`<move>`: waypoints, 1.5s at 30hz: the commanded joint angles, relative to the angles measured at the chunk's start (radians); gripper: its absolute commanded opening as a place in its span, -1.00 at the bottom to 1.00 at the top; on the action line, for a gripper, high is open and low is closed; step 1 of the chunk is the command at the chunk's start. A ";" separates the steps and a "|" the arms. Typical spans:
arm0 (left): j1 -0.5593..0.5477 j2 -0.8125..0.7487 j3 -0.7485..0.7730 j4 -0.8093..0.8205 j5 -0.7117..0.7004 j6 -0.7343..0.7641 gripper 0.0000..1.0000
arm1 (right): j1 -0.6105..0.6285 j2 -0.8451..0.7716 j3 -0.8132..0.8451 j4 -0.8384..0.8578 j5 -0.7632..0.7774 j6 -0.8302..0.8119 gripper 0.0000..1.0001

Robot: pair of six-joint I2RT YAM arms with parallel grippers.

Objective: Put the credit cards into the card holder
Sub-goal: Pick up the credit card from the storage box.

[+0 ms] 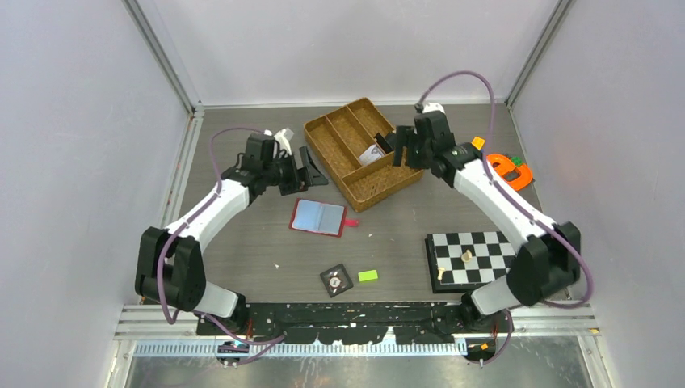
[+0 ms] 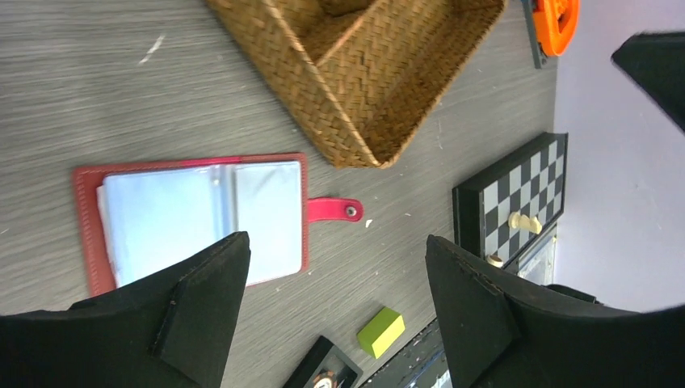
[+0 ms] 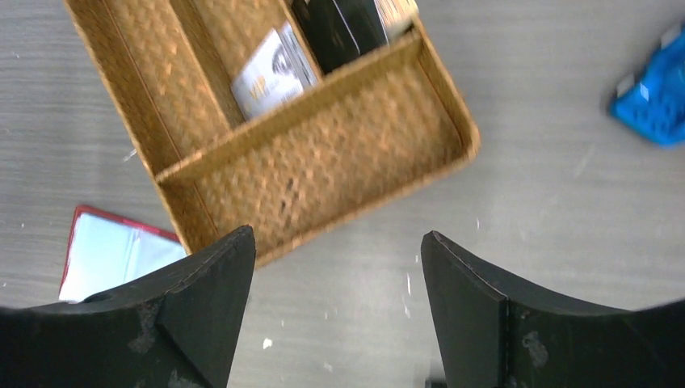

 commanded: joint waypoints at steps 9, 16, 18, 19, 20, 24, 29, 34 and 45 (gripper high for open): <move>0.041 0.000 0.318 -0.436 0.008 0.184 0.71 | -0.117 0.546 0.555 -0.158 -0.187 -0.359 0.65; 0.065 0.001 0.391 -0.557 -0.101 0.320 0.74 | -0.148 0.747 0.766 -0.229 -0.208 -0.441 0.59; 0.071 0.000 0.373 -0.554 -0.107 0.331 0.75 | -0.150 0.778 0.804 -0.240 -0.208 -0.448 0.57; 0.071 -0.001 0.363 -0.550 -0.107 0.333 0.75 | -0.150 0.798 0.823 -0.250 -0.208 -0.452 0.57; 0.073 -0.002 0.356 -0.545 -0.107 0.335 0.75 | -0.151 0.811 0.839 -0.257 -0.207 -0.458 0.56; 0.080 -0.002 0.335 -0.538 -0.125 0.346 0.75 | -0.152 0.859 0.889 -0.280 -0.159 -0.481 0.53; 0.091 -0.006 0.319 -0.527 -0.134 0.354 0.75 | -0.153 0.897 0.929 -0.312 -0.113 -0.493 0.45; 0.099 -0.008 0.299 -0.509 -0.130 0.351 0.75 | -0.153 0.886 0.934 -0.310 -0.046 -0.495 0.33; 0.115 0.012 0.266 -0.484 -0.101 0.349 0.75 | -0.153 0.861 0.957 -0.309 -0.004 -0.499 0.11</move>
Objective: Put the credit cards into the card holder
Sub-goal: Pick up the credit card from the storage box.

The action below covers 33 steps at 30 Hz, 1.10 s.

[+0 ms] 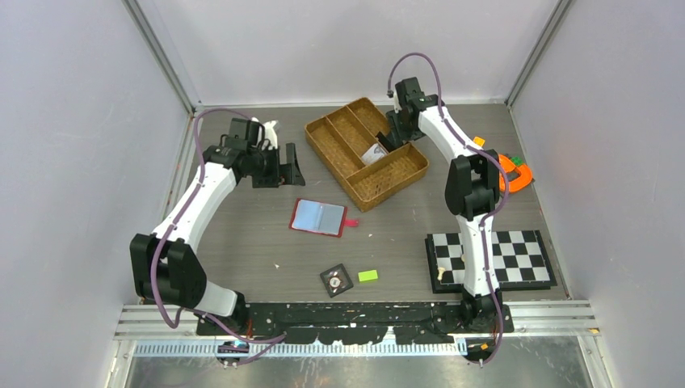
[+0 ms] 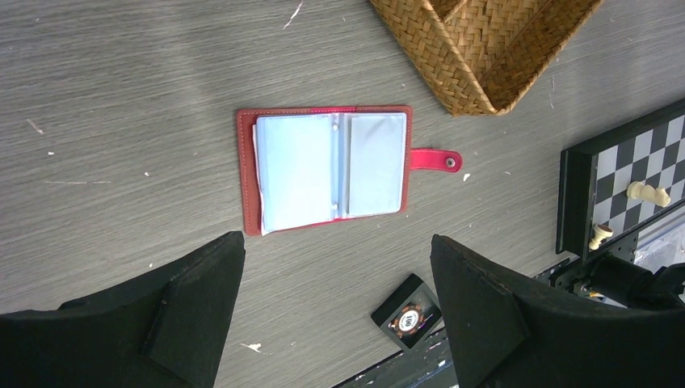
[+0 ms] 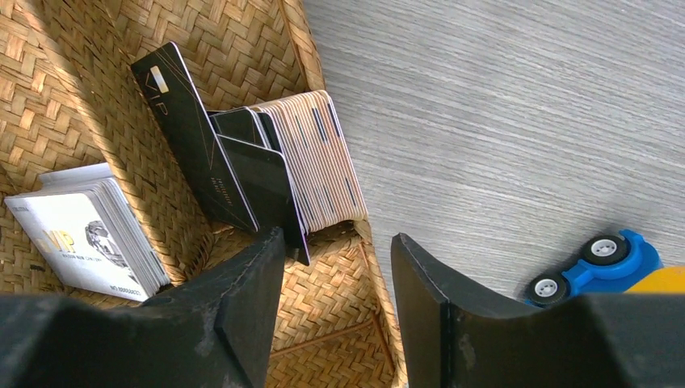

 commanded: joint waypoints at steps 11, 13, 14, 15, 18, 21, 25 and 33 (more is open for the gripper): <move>0.027 0.025 -0.024 0.055 0.048 0.015 0.75 | -0.007 -0.033 0.062 -0.001 0.035 -0.027 -0.34; 0.030 0.030 -0.026 0.056 0.051 0.015 0.75 | -0.006 -0.040 0.062 -0.009 0.021 -0.024 -0.35; 0.031 0.031 -0.027 0.057 0.052 0.015 0.75 | -0.007 -0.047 0.059 -0.010 0.008 -0.024 -0.35; 0.033 0.031 -0.029 0.059 0.054 0.015 0.75 | -0.007 -0.055 0.058 -0.010 -0.008 -0.022 -0.35; 0.040 0.029 -0.033 0.065 0.054 0.012 0.75 | -0.004 -0.081 0.059 -0.011 -0.075 -0.010 -0.33; 0.047 0.025 -0.035 0.069 0.048 0.012 0.75 | 0.006 -0.106 0.057 0.006 -0.123 -0.004 -0.31; 0.058 0.024 -0.040 0.072 0.047 0.010 0.75 | 0.012 -0.110 0.077 0.020 -0.203 -0.003 -0.30; 0.076 0.028 -0.042 0.075 0.056 0.009 0.75 | 0.021 0.016 0.233 -0.021 -0.277 -0.008 -0.25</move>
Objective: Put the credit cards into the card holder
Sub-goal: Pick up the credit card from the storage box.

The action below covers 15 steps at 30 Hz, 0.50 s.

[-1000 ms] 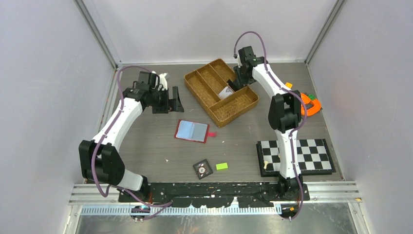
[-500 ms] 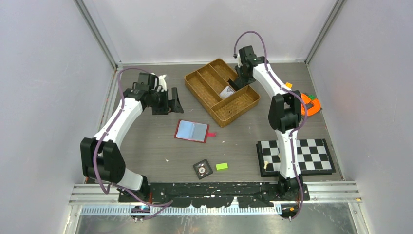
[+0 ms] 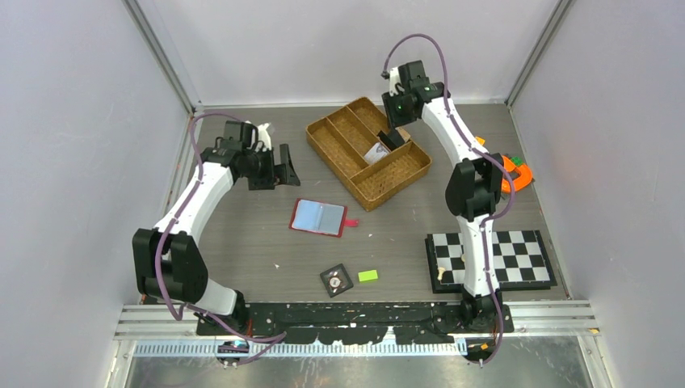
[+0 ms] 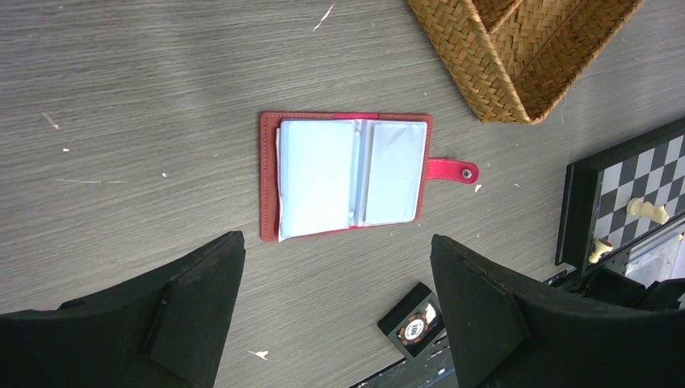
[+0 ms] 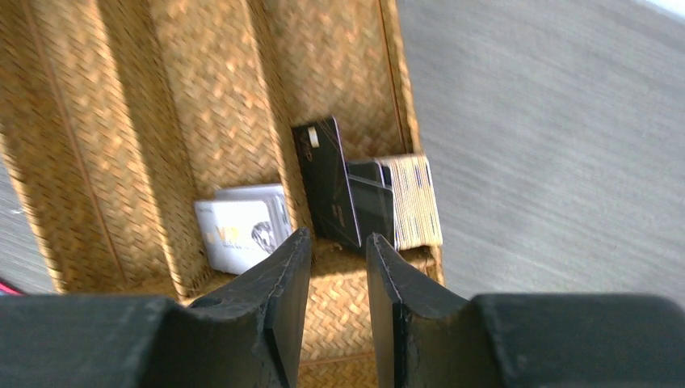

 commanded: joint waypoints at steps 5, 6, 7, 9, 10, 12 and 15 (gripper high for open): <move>0.021 0.000 -0.004 0.034 0.032 0.005 0.75 | 0.026 0.118 0.200 0.000 -0.083 -0.012 -0.21; 0.022 0.001 -0.004 0.035 0.034 0.005 0.75 | 0.029 0.134 0.218 0.000 -0.085 -0.013 -0.21; 0.023 0.001 -0.003 0.035 0.036 0.004 0.75 | 0.032 0.152 0.236 0.000 -0.089 -0.012 -0.21; 0.023 0.001 -0.006 0.035 0.042 0.002 0.75 | 0.034 0.180 0.264 0.000 -0.087 -0.008 -0.21; 0.023 0.000 -0.006 0.035 0.043 0.002 0.75 | 0.034 0.196 0.274 0.002 -0.083 -0.006 -0.21; 0.026 -0.002 -0.007 0.037 0.047 0.001 0.75 | 0.035 0.209 0.281 0.007 -0.069 -0.006 -0.20; 0.026 -0.007 -0.010 0.039 0.052 -0.001 0.75 | 0.035 0.222 0.281 0.012 -0.044 -0.011 -0.21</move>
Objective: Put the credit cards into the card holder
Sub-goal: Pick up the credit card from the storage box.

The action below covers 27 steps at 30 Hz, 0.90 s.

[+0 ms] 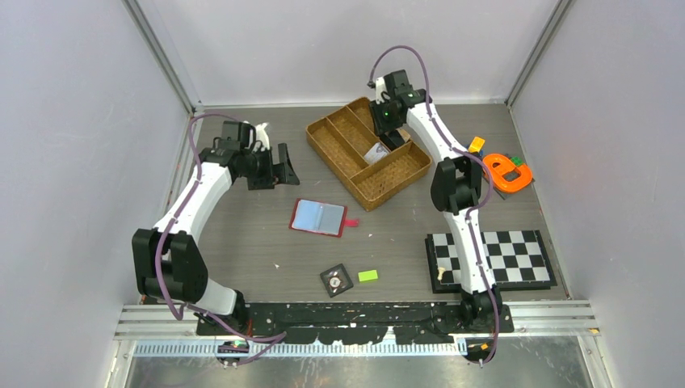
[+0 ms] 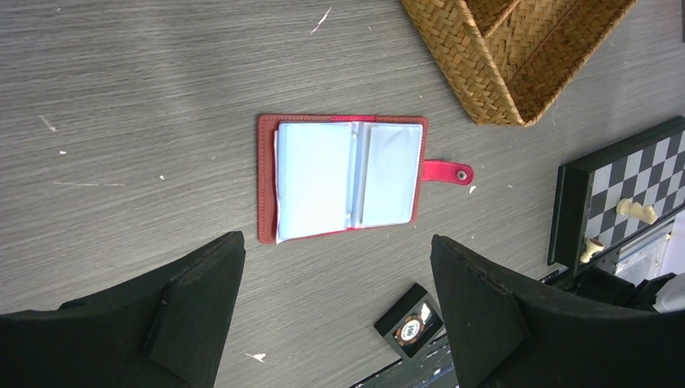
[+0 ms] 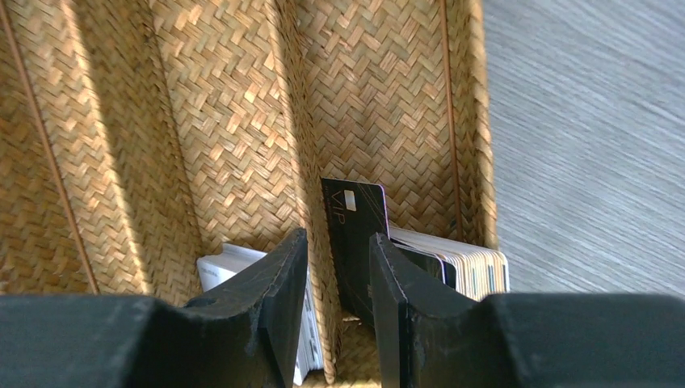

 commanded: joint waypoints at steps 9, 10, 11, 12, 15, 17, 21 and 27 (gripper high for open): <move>0.008 -0.015 -0.010 0.034 0.036 -0.001 0.75 | 0.004 0.020 0.052 0.026 0.074 -0.010 -0.25; 0.007 -0.015 -0.010 0.035 0.035 -0.001 0.75 | 0.005 0.018 0.051 0.029 0.072 -0.005 -0.27; 0.008 -0.015 -0.012 0.035 0.035 -0.001 0.75 | 0.005 0.012 0.048 0.034 0.068 -0.001 -0.30; 0.008 -0.014 -0.012 0.035 0.036 -0.001 0.75 | 0.005 0.004 0.044 0.041 0.066 0.002 -0.31; 0.007 -0.012 -0.011 0.035 0.038 -0.001 0.75 | 0.004 -0.004 0.040 0.058 0.077 0.006 -0.32; 0.007 -0.014 -0.011 0.034 0.038 -0.001 0.75 | 0.004 0.001 0.043 0.059 0.083 0.002 -0.32; 0.009 -0.013 -0.011 0.036 0.041 -0.002 0.75 | 0.004 0.021 0.046 0.039 0.075 -0.005 -0.32; 0.009 -0.010 -0.009 0.035 0.050 -0.004 0.75 | 0.005 0.052 0.044 0.015 0.074 -0.022 -0.33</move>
